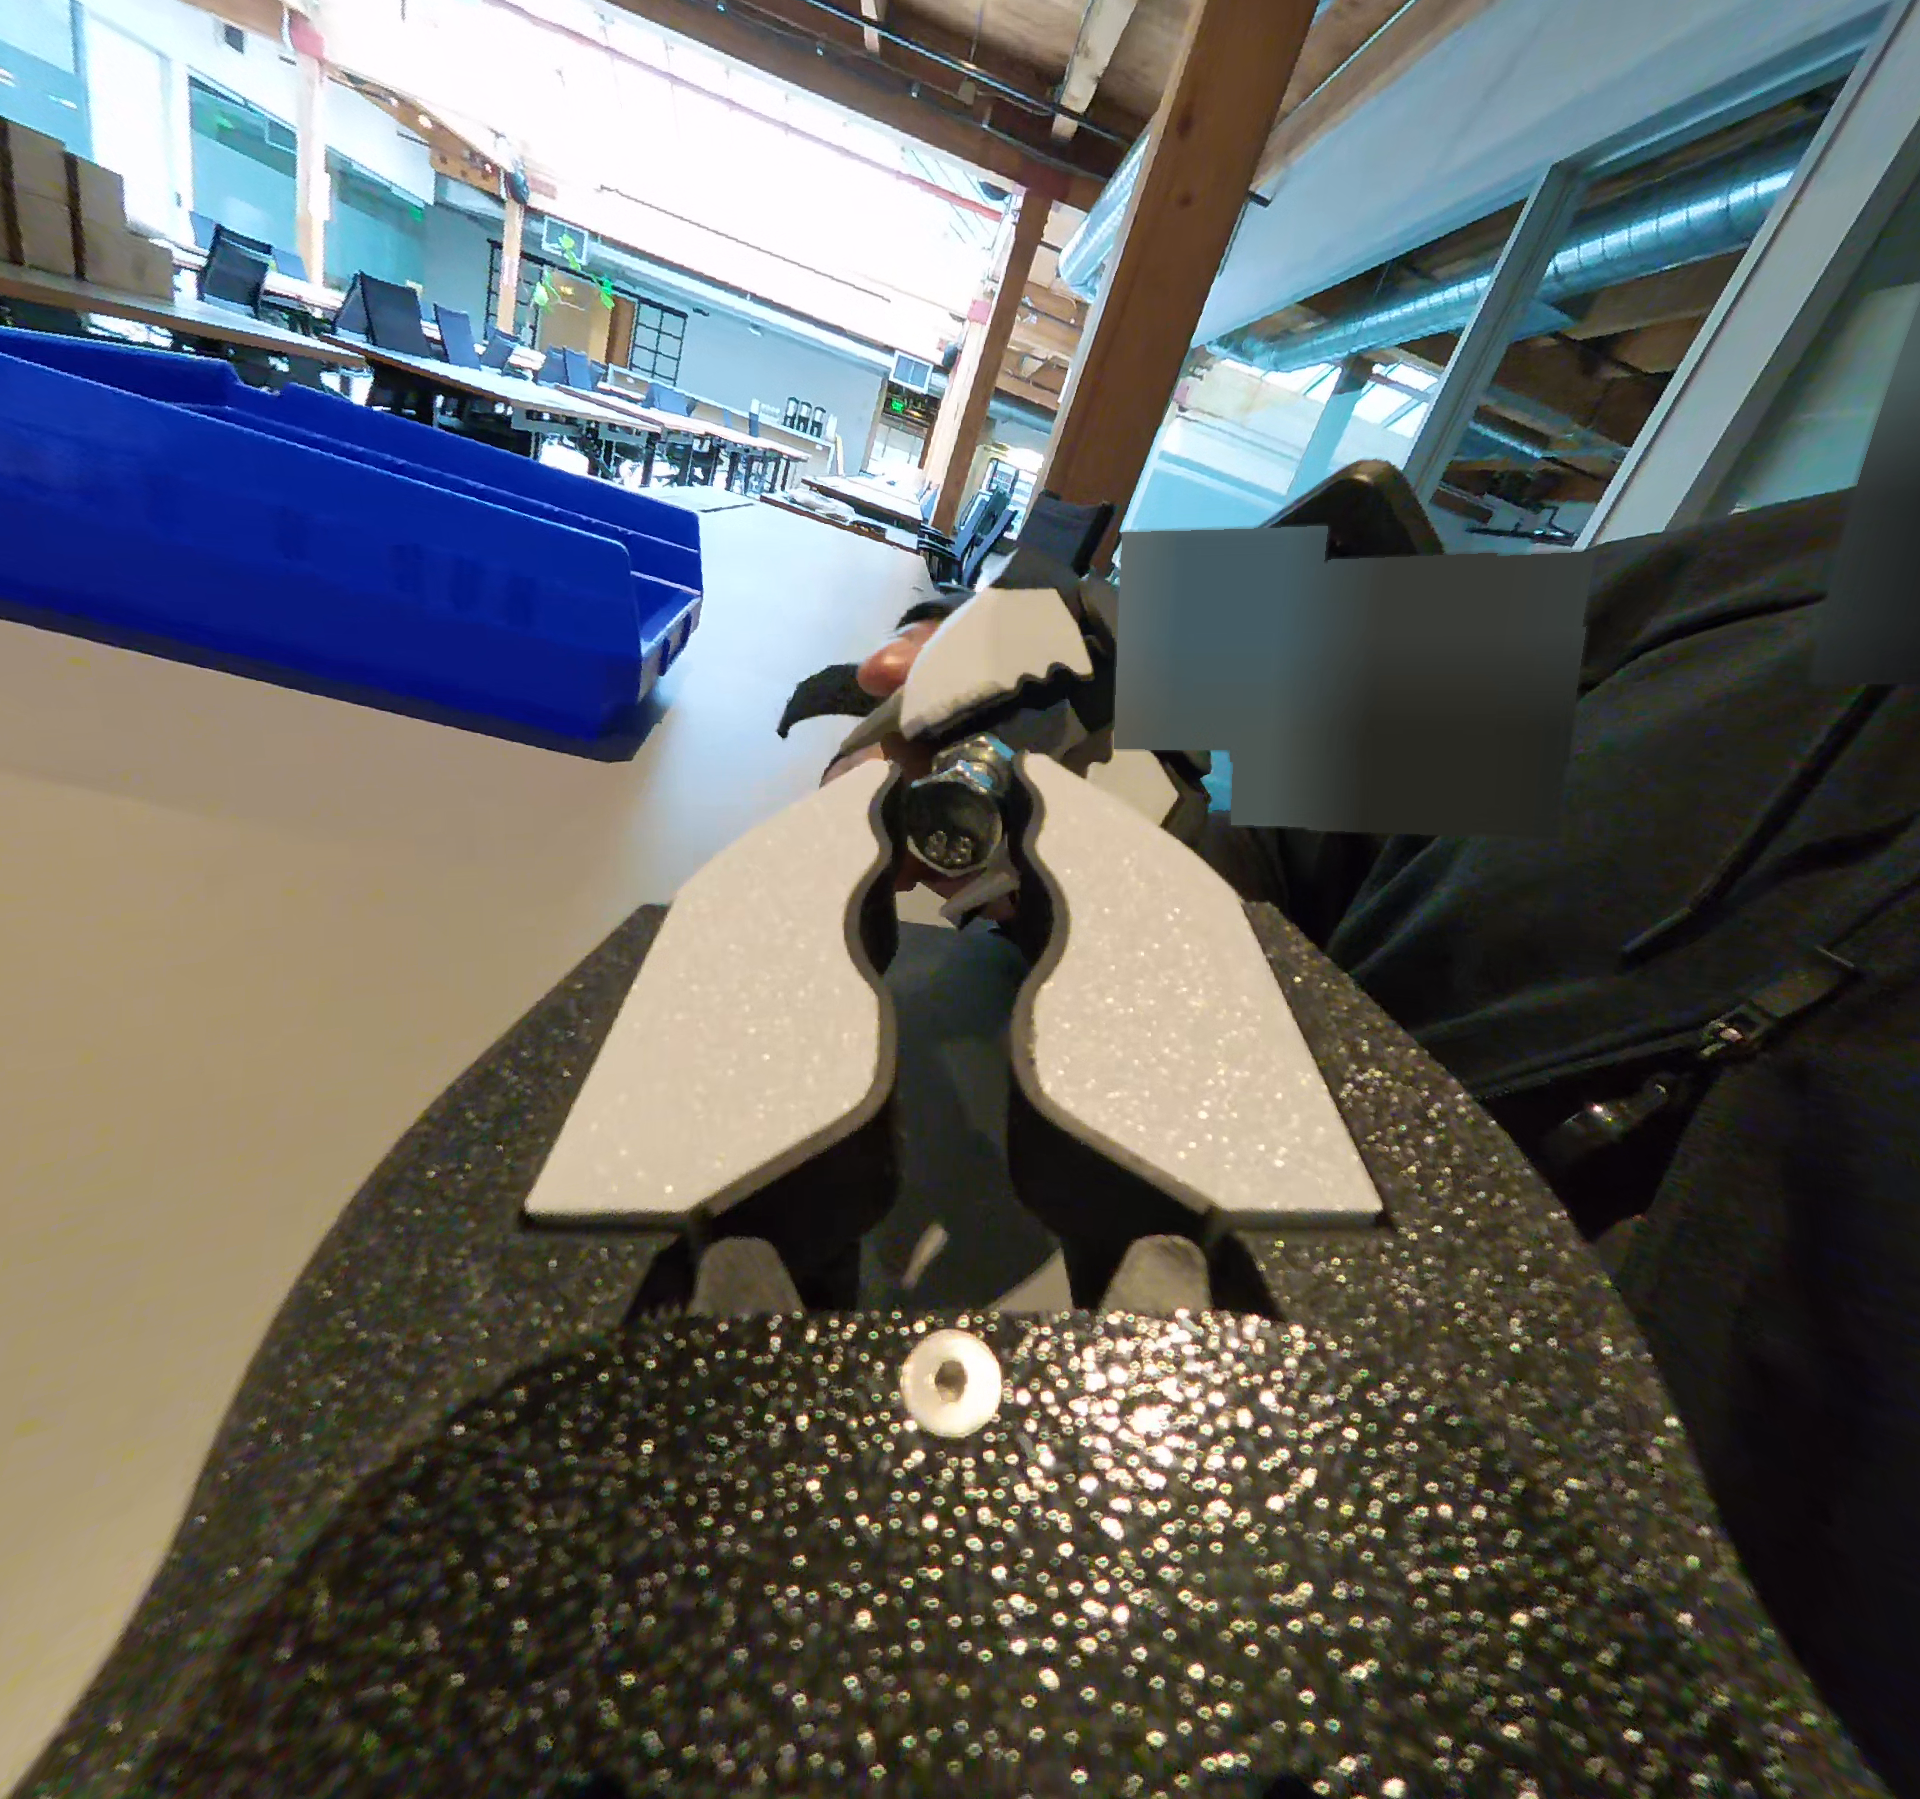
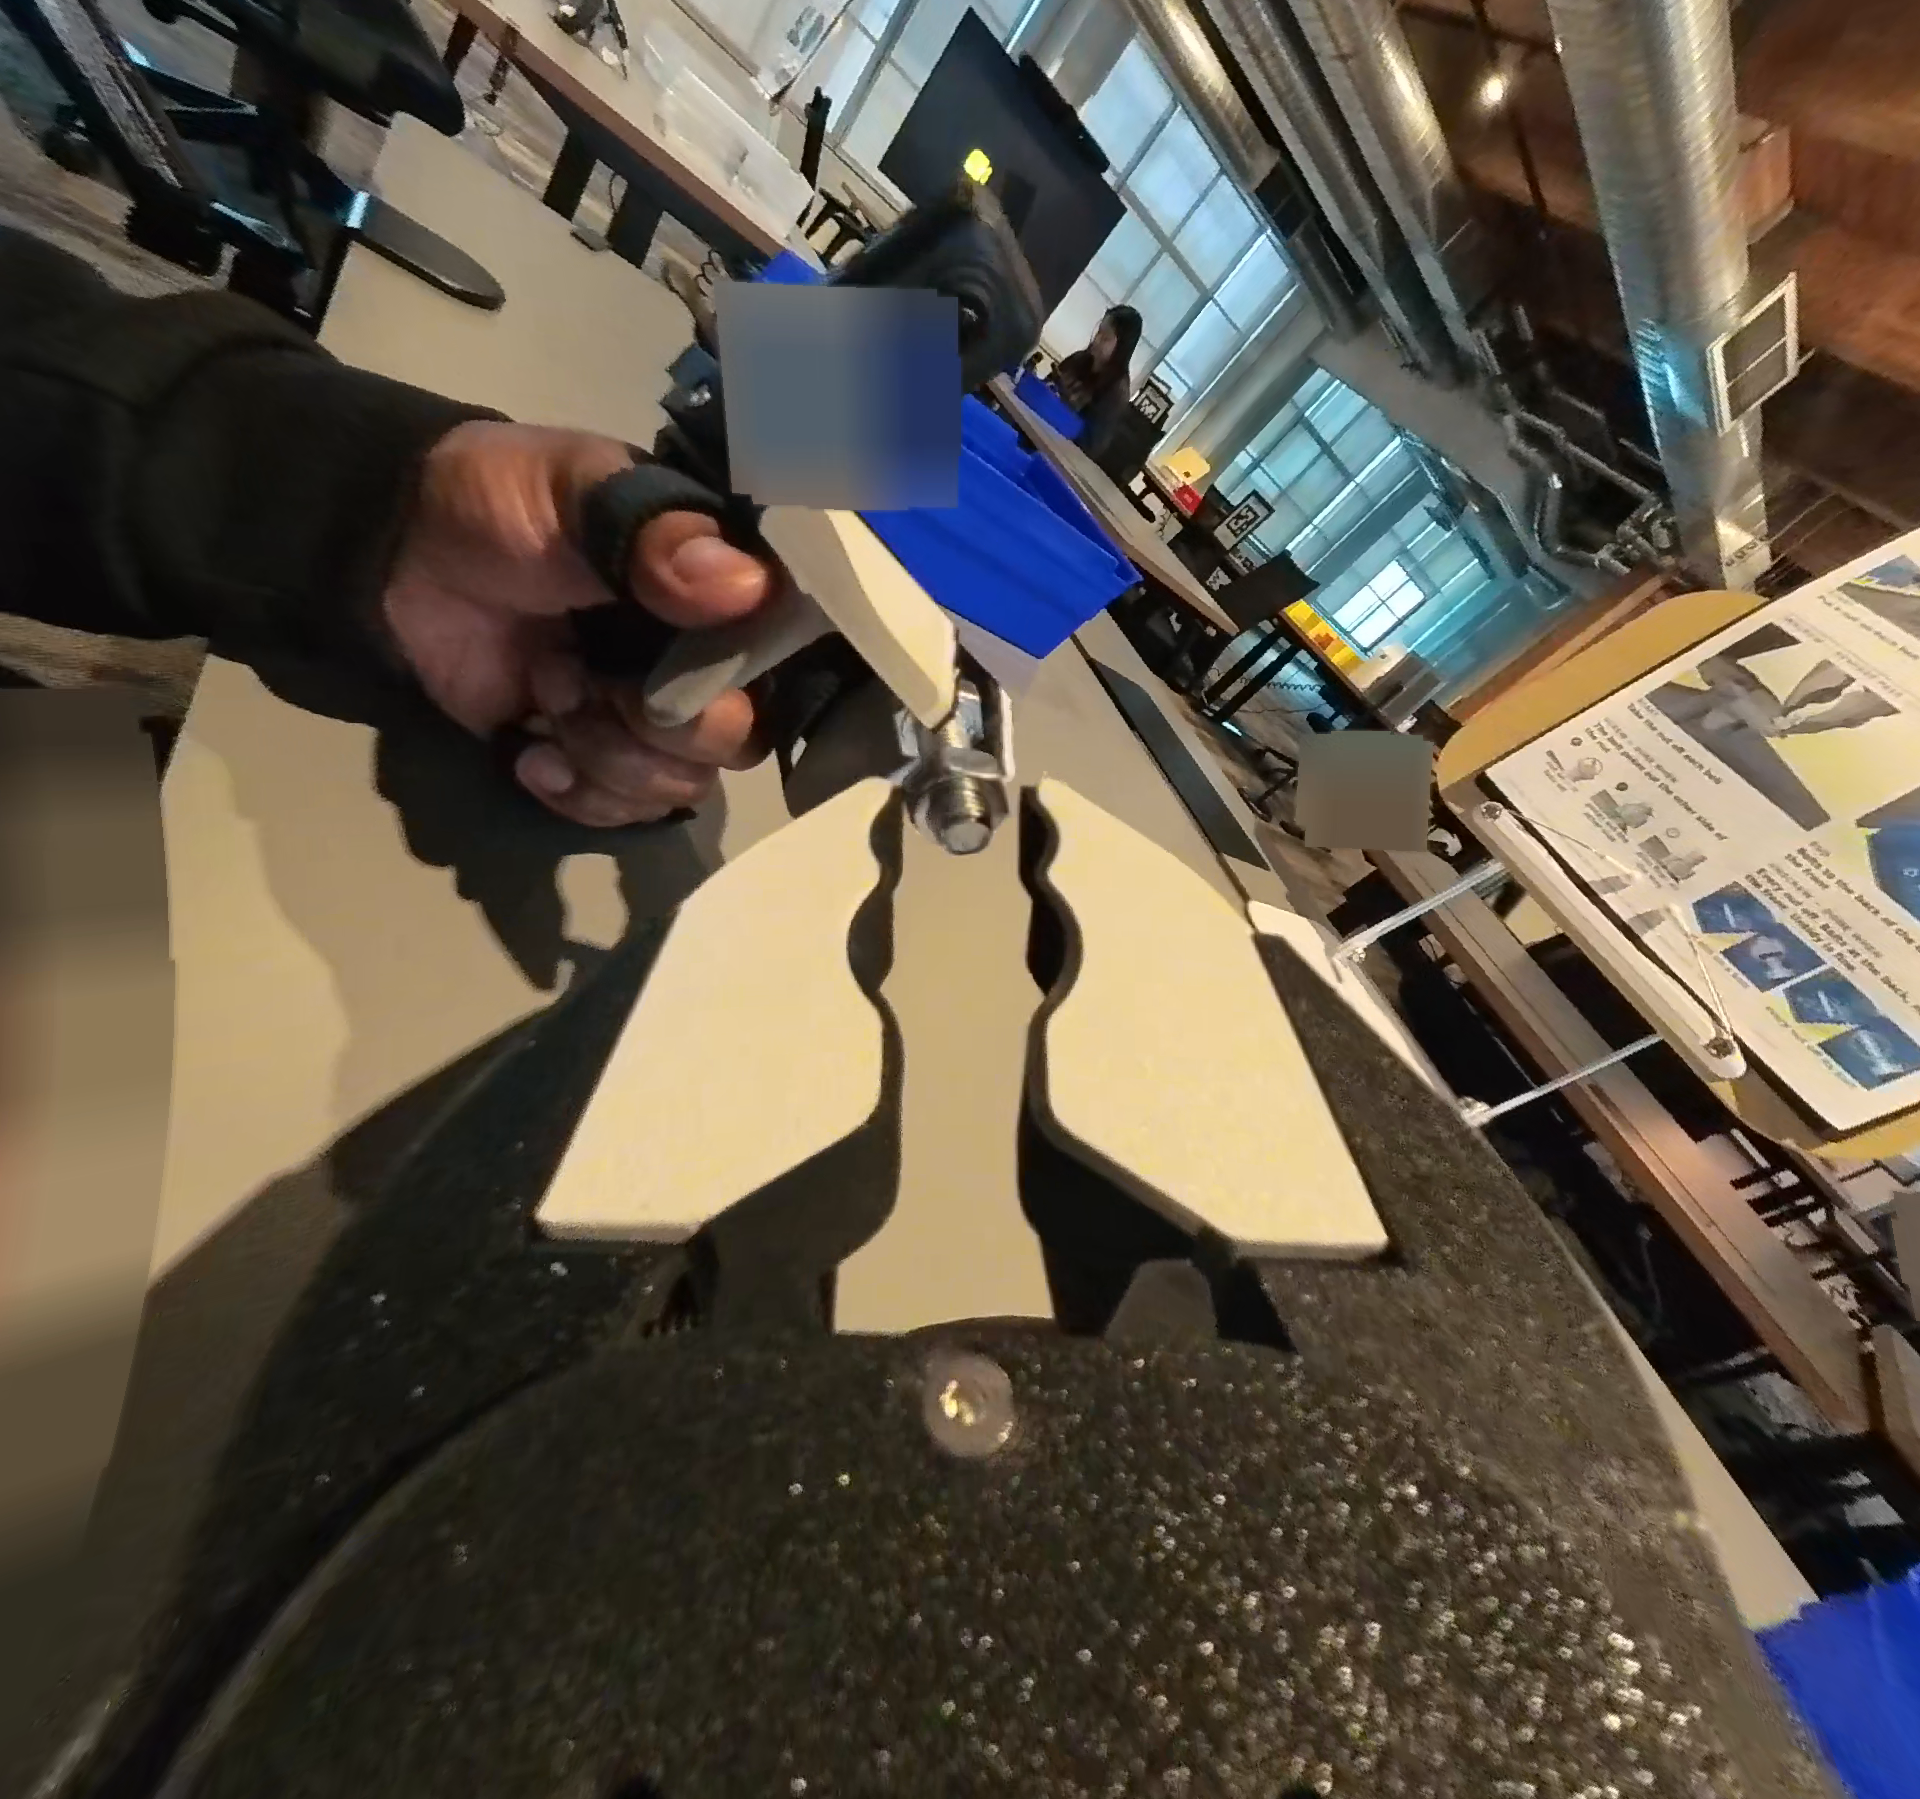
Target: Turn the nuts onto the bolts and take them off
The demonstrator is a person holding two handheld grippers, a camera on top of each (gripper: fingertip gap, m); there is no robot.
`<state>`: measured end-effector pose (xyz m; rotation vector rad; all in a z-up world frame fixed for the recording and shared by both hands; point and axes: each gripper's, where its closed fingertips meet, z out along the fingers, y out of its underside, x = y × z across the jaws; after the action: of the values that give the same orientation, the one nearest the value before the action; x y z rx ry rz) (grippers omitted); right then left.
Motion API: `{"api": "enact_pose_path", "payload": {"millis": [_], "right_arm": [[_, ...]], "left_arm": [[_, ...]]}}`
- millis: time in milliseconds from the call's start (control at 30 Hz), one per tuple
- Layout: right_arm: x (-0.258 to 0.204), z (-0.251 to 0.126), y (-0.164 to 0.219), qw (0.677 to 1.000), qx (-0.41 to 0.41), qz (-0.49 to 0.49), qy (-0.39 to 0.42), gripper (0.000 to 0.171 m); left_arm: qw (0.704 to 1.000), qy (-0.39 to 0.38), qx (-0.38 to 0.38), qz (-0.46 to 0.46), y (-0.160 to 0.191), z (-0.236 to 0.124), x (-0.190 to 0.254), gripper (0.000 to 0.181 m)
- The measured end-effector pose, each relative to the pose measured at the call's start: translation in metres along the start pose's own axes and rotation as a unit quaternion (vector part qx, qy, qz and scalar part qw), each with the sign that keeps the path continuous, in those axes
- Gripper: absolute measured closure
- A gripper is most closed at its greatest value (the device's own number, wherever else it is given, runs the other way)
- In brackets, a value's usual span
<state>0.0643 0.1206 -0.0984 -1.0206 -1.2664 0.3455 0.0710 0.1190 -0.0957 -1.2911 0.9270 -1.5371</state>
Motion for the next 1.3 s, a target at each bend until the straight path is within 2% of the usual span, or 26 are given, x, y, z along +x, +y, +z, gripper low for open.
{"api": "enact_pose_path", "payload": {"millis": [167,467,867,1300], "right_arm": [[-0.002,-0.002,-0.001,1.000,0.003,0.008,-0.015,0.153],[-0.006,-0.009,-0.003,0.992,0.019,0.089,-0.087,0.154],[-0.008,-0.011,-0.004,0.995,0.018,0.054,-0.077,0.154],[-0.007,-0.016,-0.012,0.992,0.048,0.070,-0.091,0.154]], "left_arm": [[1.000,0.007,-0.004,0.002,0.001,0.001,0.002,0.164],[0.999,0.017,-0.027,0.030,0.007,0.005,0.008,0.164],[0.998,0.013,-0.027,0.053,0.006,0.004,0.010,0.163],[0.988,0.004,-0.046,0.147,0.004,-0.003,0.017,0.159]]}}
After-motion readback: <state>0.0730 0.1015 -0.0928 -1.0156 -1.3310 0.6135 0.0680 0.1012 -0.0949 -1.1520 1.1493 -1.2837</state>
